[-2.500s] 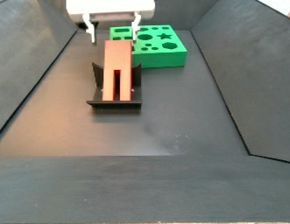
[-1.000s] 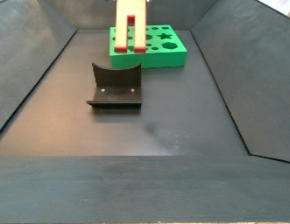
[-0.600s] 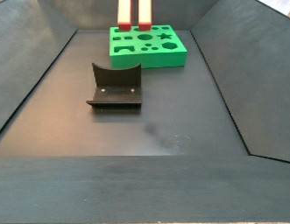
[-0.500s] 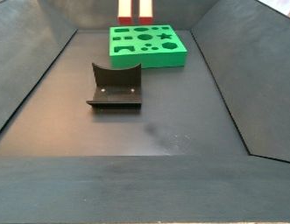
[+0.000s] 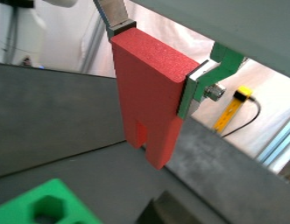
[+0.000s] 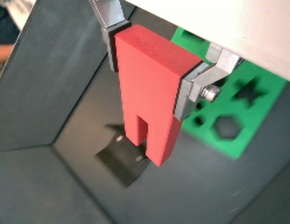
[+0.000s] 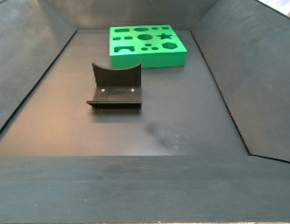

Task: Pick up the double-square object. Move up. Rotate the double-square object. Place the double-square object on the fixture. Regrasp the double-square object. Move to above the board. Insert the double-square object.
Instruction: Move to above the board, then insert the double-square object.

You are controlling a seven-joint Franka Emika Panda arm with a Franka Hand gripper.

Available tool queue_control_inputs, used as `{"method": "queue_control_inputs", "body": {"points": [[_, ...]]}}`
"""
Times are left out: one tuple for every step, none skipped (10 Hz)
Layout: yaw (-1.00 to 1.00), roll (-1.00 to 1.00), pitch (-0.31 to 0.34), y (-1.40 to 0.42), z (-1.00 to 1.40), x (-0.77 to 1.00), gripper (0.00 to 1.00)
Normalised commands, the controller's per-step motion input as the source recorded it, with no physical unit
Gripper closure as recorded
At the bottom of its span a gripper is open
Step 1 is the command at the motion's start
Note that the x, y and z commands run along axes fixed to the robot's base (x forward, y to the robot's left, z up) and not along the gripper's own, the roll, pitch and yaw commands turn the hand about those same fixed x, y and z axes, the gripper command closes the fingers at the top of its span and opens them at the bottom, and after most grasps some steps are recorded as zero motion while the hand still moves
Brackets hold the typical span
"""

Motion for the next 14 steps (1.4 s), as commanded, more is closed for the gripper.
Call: {"method": "queue_control_inputs", "body": {"points": [[-0.04, -1.00, 0.043, -0.46, 0.32, -0.26, 1.00], [-0.04, -1.00, 0.042, -0.23, 0.19, -0.16, 1.00], [-0.04, -1.00, 0.039, -0.14, 0.12, -0.13, 1.00], [-0.03, -1.00, 0.027, -0.04, 0.06, -0.11, 1.00], [-0.03, -1.00, 0.017, 0.01, 0.04, -0.10, 1.00], [-0.03, -1.00, 0.004, 0.03, 0.02, -0.09, 1.00], [-0.02, -1.00, -0.007, 0.03, 0.01, -0.08, 1.00], [-0.01, -0.81, -0.030, 0.04, 0.01, -0.07, 1.00], [-0.01, -0.57, -0.040, 0.04, 0.00, -0.06, 1.00], [-0.01, -0.38, -0.043, 0.02, 0.00, -0.05, 1.00], [-0.01, -0.29, -0.039, 0.02, 0.00, -0.05, 1.00], [0.00, 0.00, 0.000, 0.00, -0.05, 0.00, 1.00], [0.00, 0.00, -0.006, 0.00, -0.01, 0.00, 1.00], [0.00, 0.00, -0.044, 0.03, 0.00, -0.10, 1.00]]}}
